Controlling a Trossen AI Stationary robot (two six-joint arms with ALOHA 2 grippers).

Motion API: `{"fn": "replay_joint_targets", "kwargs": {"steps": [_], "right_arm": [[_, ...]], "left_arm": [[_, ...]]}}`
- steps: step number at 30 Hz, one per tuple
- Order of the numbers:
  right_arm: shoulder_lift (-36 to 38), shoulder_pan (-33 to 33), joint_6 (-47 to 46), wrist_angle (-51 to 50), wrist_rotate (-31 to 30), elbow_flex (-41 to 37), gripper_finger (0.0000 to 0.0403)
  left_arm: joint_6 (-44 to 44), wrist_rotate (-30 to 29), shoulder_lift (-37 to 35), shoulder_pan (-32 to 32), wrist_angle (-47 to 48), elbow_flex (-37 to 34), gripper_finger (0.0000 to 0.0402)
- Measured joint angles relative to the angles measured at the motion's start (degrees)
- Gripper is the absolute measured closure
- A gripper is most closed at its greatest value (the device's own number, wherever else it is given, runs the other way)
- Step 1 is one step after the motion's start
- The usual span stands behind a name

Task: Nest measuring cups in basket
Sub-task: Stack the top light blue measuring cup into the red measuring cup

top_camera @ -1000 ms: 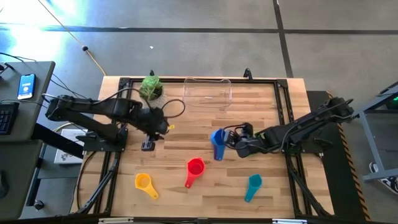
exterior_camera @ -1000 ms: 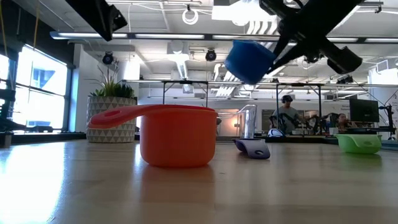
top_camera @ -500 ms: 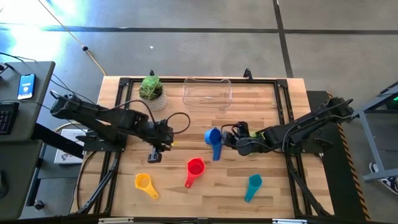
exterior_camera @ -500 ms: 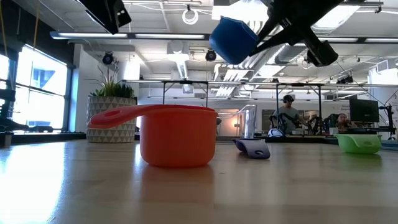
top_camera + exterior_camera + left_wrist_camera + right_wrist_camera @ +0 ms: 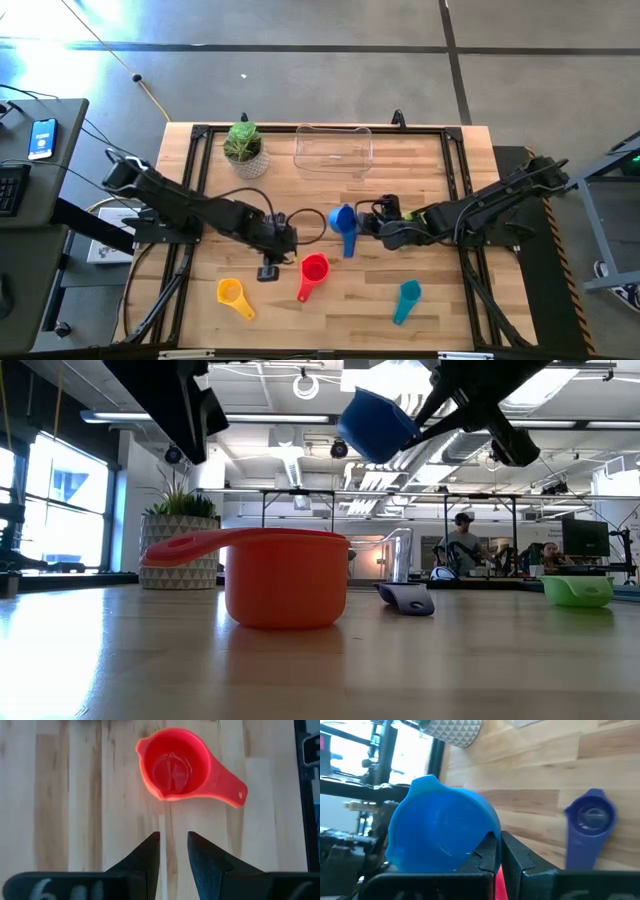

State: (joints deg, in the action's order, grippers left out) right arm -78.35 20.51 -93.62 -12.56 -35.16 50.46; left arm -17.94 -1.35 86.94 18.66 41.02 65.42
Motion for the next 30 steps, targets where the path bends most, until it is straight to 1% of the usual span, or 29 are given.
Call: {"fn": "replay_joint_targets", "kwargs": {"steps": [3, 9, 15, 22, 24, 28, 30], "right_arm": [[0.0, -0.3, 0.0, -2.3, -0.1, 0.0, 0.0403], [0.0, -2.2, -0.1, -5.8, 2.4, 0.0, 0.0403], [0.0, -4.4, 2.8, -6.4, 6.4, 0.0, 0.0403], [0.0, -6.3, 5.6, -6.9, 9.2, 0.0, 0.0403], [0.0, -6.6, 6.3, -7.0, 9.4, 0.0, 0.0403], [0.0, -7.0, 6.7, -7.3, 10.1, 0.0, 0.0403], [0.0, -7.0, 6.7, -7.7, 10.5, 0.0, 0.0403]], "left_arm": [[-1.3, -0.1, 2.1, 0.7, -1.6, 0.0, 0.0312], [-2.6, -0.7, 5.6, 1.6, -3.5, 0.0, 0.0312], [-3.0, -0.8, 8.4, 2.1, -5.2, 0.0, 0.0312], [-4.3, 0.0, 11.8, 2.6, -6.9, 0.0, 0.0312], [-4.6, 0.4, 12.6, 2.6, -8.9, 0.0, 0.0312], [-6.0, 0.8, 13.6, 2.8, -10.6, 0.0, 0.0312], [-6.1, 1.9, 13.8, 3.1, -10.6, 0.0, 0.0312]]}}
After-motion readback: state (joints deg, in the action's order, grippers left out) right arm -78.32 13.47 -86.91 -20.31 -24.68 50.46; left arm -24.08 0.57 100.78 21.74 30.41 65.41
